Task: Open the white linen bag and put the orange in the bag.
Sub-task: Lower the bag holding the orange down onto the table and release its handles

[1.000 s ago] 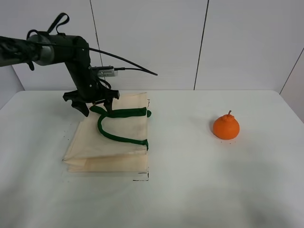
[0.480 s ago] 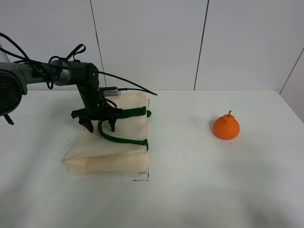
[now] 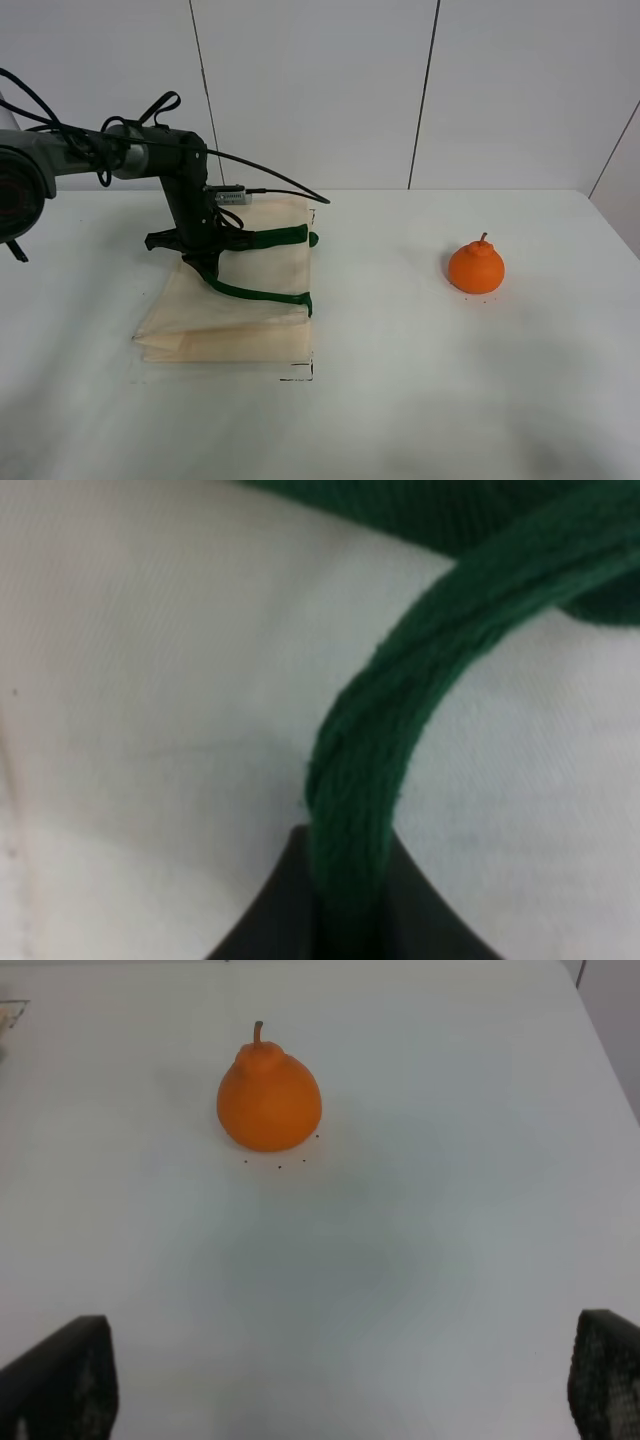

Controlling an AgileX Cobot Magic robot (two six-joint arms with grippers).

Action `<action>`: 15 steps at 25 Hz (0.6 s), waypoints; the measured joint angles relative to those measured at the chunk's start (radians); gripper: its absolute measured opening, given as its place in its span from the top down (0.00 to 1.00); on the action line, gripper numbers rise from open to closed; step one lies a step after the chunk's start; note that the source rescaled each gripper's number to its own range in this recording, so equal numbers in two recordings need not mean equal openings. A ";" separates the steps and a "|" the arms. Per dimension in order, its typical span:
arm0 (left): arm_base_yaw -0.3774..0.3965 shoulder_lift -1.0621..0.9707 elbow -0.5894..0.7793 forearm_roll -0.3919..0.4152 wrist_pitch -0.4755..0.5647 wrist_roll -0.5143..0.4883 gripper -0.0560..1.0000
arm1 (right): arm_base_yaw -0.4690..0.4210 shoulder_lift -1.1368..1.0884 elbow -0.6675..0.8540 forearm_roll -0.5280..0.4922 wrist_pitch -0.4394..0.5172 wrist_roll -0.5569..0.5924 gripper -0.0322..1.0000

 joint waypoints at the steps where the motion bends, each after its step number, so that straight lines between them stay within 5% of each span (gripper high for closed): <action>1: 0.000 -0.021 0.000 0.002 0.011 0.000 0.94 | 0.000 0.000 0.000 0.000 0.000 0.000 0.00; 15: 0.000 -0.499 -0.075 0.007 0.135 0.074 0.94 | 0.000 0.000 0.000 0.000 0.000 0.000 0.00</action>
